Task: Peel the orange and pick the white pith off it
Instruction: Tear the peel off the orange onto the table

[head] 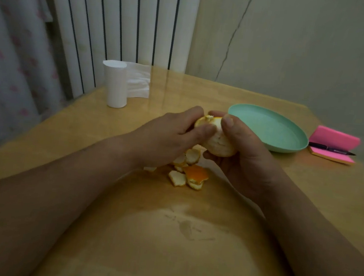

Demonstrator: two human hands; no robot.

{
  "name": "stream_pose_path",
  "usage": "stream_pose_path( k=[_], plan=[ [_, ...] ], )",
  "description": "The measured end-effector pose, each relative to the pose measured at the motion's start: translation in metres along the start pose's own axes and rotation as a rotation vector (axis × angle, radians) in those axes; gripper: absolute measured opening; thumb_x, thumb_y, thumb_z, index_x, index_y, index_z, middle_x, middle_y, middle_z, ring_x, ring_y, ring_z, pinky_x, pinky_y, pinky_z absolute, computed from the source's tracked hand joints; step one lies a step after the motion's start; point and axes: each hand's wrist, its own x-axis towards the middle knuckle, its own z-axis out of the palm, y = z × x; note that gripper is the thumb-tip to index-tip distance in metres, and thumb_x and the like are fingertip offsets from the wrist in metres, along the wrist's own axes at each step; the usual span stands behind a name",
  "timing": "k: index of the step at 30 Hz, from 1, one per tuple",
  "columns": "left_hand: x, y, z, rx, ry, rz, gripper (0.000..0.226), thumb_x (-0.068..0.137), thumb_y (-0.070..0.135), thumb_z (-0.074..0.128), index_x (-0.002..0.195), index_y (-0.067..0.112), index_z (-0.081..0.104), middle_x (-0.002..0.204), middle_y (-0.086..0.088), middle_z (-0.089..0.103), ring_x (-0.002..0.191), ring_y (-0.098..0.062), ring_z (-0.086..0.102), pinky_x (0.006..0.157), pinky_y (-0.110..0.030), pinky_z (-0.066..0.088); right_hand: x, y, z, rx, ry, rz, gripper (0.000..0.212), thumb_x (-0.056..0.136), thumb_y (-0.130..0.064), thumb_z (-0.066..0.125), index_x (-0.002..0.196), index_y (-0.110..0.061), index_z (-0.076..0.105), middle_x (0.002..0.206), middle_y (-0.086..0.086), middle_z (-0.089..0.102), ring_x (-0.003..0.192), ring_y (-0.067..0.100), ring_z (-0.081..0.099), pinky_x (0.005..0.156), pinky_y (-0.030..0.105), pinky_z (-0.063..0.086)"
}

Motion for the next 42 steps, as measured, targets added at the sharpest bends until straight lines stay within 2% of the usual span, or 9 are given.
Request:
stream_pose_path(
  k=[4,8,16,20,24,29,36,39,42],
  plan=[
    [-0.001,-0.003,0.000,0.028,0.079,0.044,0.028,0.114,0.040,0.042,0.093,0.030,0.056,0.071,0.018,0.063,0.064,-0.004,0.059,0.057,-0.016,0.042,-0.004,-0.003,-0.002,-0.030,-0.081,0.064,0.053,0.091,-0.028,0.071,0.141,-0.014,0.058,0.123,0.013,0.069,0.111,0.029,0.071,0.084,0.037,0.063],
    [-0.001,-0.004,0.001,-0.004,0.184,0.049,0.033,0.115,0.036,0.043,0.093,0.017,0.061,0.070,0.002,0.066,0.060,-0.009,0.061,0.057,-0.019,0.045,-0.004,-0.007,0.000,-0.070,-0.109,0.085,0.052,0.093,-0.023,0.071,0.143,-0.016,0.058,0.118,0.016,0.071,0.101,0.031,0.072,0.072,0.031,0.062],
    [0.002,0.004,-0.016,-0.723,0.347,-0.205,0.038,0.116,0.034,0.039,0.097,0.009,0.060,0.070,-0.007,0.062,0.062,-0.022,0.059,0.058,-0.031,0.053,-0.004,-0.011,-0.010,0.286,-0.082,0.047,0.041,0.091,-0.021,0.059,0.132,-0.018,0.060,0.123,0.018,0.068,0.094,0.030,0.073,0.069,0.029,0.063],
    [-0.002,-0.001,-0.018,-0.100,0.073,-0.217,0.041,0.116,0.040,0.037,0.095,0.013,0.060,0.075,-0.004,0.066,0.061,-0.013,0.059,0.055,-0.025,0.048,-0.004,-0.015,-0.017,0.168,-0.018,0.069,0.040,0.093,-0.034,0.059,0.124,-0.009,0.064,0.126,0.018,0.071,0.087,0.025,0.073,0.061,0.027,0.059],
    [0.000,-0.003,-0.007,0.260,-0.134,-0.200,0.012,0.111,0.032,0.045,0.111,0.028,0.057,0.098,0.004,0.065,0.086,-0.013,0.060,0.073,-0.037,0.050,-0.004,-0.010,-0.015,0.021,-0.040,0.106,0.041,0.097,-0.038,0.055,0.124,-0.008,0.064,0.126,0.018,0.072,0.080,0.021,0.070,0.057,0.025,0.050],
    [-0.002,-0.004,-0.009,0.291,-0.045,-0.045,0.029,0.098,0.047,0.060,0.122,0.030,0.059,0.113,0.013,0.057,0.103,-0.006,0.055,0.087,-0.029,0.052,-0.004,-0.009,-0.011,0.045,-0.002,0.151,0.047,0.093,-0.033,0.066,0.128,-0.002,0.062,0.111,0.019,0.069,0.083,0.024,0.072,0.057,0.027,0.056],
    [0.000,-0.005,-0.011,0.033,0.012,-0.059,0.031,0.100,0.051,0.063,0.125,0.033,0.058,0.107,0.014,0.066,0.098,0.002,0.062,0.074,-0.011,0.049,-0.006,-0.006,-0.006,-0.289,0.037,0.115,0.050,0.086,-0.032,0.085,0.127,-0.014,0.062,0.100,0.008,0.076,0.087,0.026,0.075,0.073,0.037,0.061],
    [0.000,-0.005,-0.012,-0.048,0.023,-0.060,0.022,0.102,0.047,0.065,0.120,0.034,0.063,0.106,0.013,0.070,0.097,-0.001,0.067,0.076,-0.019,0.054,-0.010,-0.007,-0.004,-0.526,0.047,0.015,0.047,0.087,-0.023,0.085,0.128,-0.031,0.063,0.104,-0.012,0.075,0.095,0.015,0.076,0.079,0.035,0.063],
    [0.000,-0.008,-0.014,-0.063,0.021,-0.054,0.025,0.097,0.051,0.070,0.114,0.033,0.064,0.105,0.011,0.071,0.096,-0.008,0.068,0.080,-0.030,0.058,-0.014,-0.010,-0.002,-0.613,0.017,-0.069,0.050,0.088,-0.016,0.084,0.130,-0.034,0.062,0.107,-0.011,0.071,0.091,0.008,0.074,0.075,0.025,0.060]
  ],
)
